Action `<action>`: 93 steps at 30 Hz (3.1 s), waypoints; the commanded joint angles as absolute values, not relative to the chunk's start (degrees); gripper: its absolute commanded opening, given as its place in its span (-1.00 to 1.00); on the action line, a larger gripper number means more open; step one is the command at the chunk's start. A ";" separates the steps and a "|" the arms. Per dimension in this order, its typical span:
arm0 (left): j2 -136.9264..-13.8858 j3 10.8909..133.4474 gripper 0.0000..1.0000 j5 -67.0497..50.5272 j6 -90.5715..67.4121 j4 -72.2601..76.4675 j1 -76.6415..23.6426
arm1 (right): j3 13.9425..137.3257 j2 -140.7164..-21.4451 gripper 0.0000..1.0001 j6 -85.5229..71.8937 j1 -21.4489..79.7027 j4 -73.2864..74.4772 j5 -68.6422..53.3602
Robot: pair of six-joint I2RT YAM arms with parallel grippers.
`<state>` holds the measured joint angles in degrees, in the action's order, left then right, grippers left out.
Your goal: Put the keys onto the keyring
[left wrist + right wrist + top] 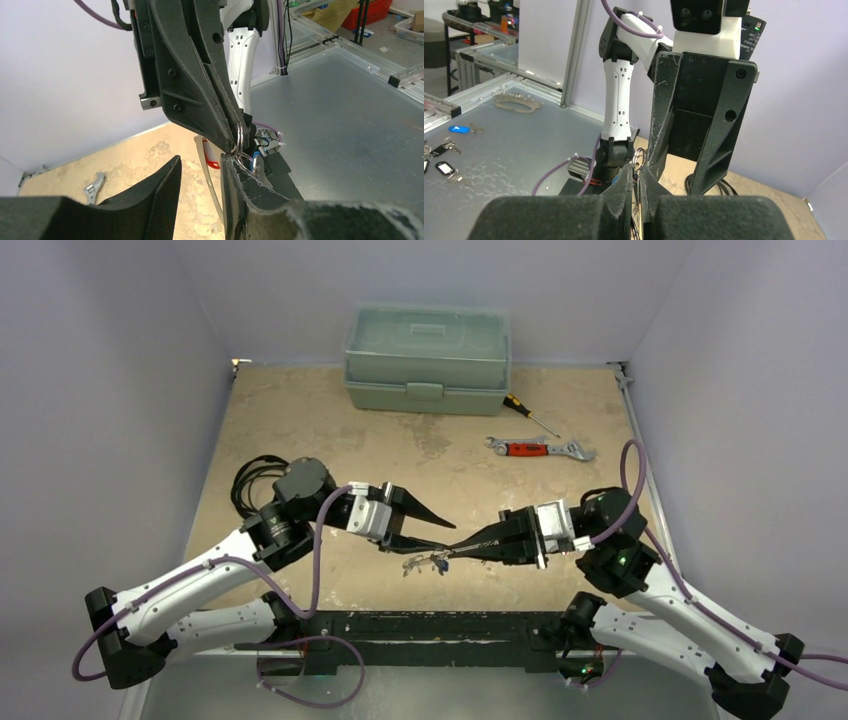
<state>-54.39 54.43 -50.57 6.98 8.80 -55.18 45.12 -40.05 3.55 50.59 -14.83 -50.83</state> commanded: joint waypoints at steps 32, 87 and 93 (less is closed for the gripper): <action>-53.10 66.88 -0.05 -28.21 -9.94 -20.08 -55.90 | 45.14 -37.83 -1.00 8.08 50.10 -12.61 -37.98; -53.00 66.98 -1.00 -25.95 -9.32 -19.44 -55.94 | 44.38 -37.75 -1.00 9.01 50.54 -11.49 -35.05; -53.35 68.34 -1.00 -26.11 -9.34 -20.89 -55.90 | 44.39 -38.08 -1.00 9.27 50.54 -11.19 -34.22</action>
